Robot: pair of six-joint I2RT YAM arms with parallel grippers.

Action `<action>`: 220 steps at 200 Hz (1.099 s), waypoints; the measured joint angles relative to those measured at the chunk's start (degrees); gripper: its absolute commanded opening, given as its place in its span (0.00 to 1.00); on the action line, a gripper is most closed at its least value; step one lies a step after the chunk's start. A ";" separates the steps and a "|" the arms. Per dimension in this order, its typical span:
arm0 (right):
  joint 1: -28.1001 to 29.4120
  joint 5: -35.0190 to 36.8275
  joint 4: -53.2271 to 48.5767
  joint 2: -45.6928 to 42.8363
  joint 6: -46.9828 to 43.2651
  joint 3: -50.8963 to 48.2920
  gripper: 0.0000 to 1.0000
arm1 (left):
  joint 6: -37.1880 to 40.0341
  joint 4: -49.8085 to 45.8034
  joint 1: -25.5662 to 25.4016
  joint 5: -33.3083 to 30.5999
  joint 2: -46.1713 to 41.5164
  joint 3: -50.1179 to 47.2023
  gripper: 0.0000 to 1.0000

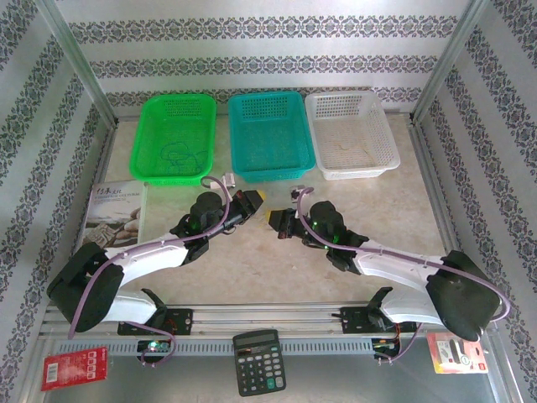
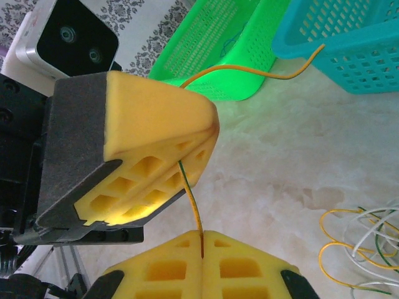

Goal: Untangle the cables

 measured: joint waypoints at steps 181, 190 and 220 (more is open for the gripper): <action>-12.90 -4.31 -8.20 -14.86 0.87 -4.44 0.62 | 11.04 5.66 1.14 7.32 -0.52 1.60 0.00; -14.34 -4.52 -9.07 -16.04 1.11 -4.28 0.66 | 12.66 5.64 1.14 8.24 -1.05 1.77 0.00; -18.16 -6.75 -10.88 -14.91 4.24 -1.49 0.71 | 17.92 5.49 1.14 11.02 -2.58 1.88 0.00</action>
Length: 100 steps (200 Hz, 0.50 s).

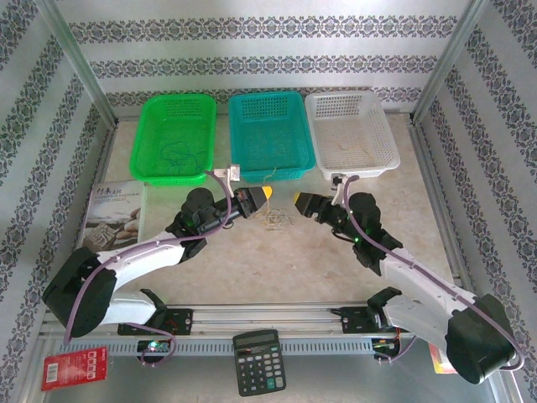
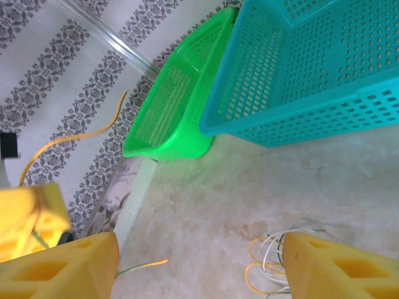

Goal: Untangle the cables

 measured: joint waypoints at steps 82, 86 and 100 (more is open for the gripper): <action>0.20 -6.25 5.16 11.72 10.47 10.84 0.69 | 5.95 -1.97 0.00 3.41 -0.55 0.20 0.00; 0.26 -6.34 5.33 12.20 10.69 11.13 0.69 | 5.97 -1.99 0.00 3.41 -0.55 0.20 0.00; 0.66 -6.51 6.05 13.62 11.54 11.72 0.68 | 6.01 -2.03 0.00 3.43 -0.55 0.24 0.00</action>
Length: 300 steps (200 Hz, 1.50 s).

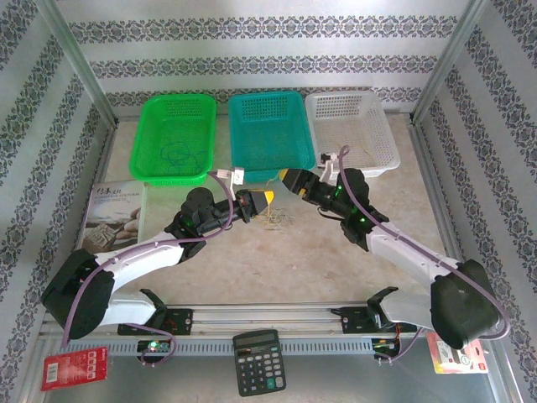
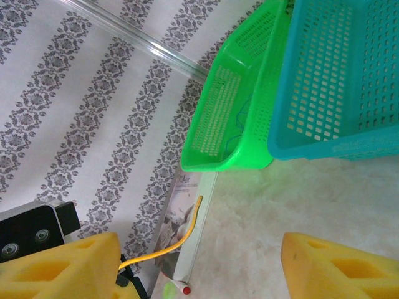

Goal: Untangle the cables

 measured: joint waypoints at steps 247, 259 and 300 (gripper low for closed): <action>-0.55 -3.28 8.13 5.64 6.67 11.87 0.00 | 0.46 -0.17 0.02 2.05 1.81 0.39 0.43; 0.07 -3.19 7.91 5.64 6.51 11.91 0.00 | 0.61 -0.17 0.02 2.38 2.21 0.39 0.45; 1.01 -2.82 7.21 5.64 6.38 12.00 0.00 | 1.46 -0.35 0.02 2.56 2.38 0.39 0.49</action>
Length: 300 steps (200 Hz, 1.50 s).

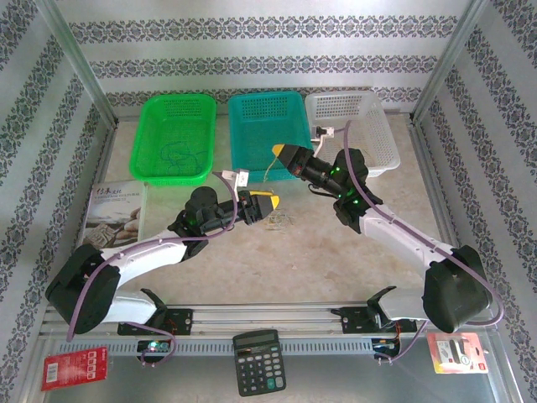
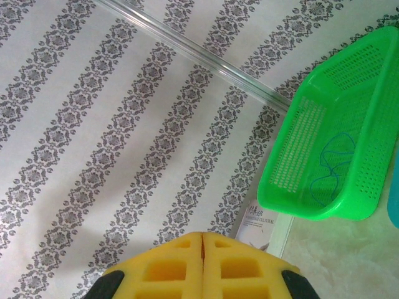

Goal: Untangle the cables

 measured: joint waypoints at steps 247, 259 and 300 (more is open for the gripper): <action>-29.53 19.87 -17.73 28.85 -18.45 29.46 0.14 | 1.22 -6.88 0.00 -8.24 -7.23 -4.24 1.00; -30.05 19.17 -19.30 32.22 -18.51 32.06 0.34 | 1.22 -7.89 0.00 -8.83 -7.98 -4.22 1.00; -30.82 15.61 -22.27 35.71 -19.54 34.45 0.53 | 1.22 -11.34 0.00 -10.23 -10.51 -3.74 1.00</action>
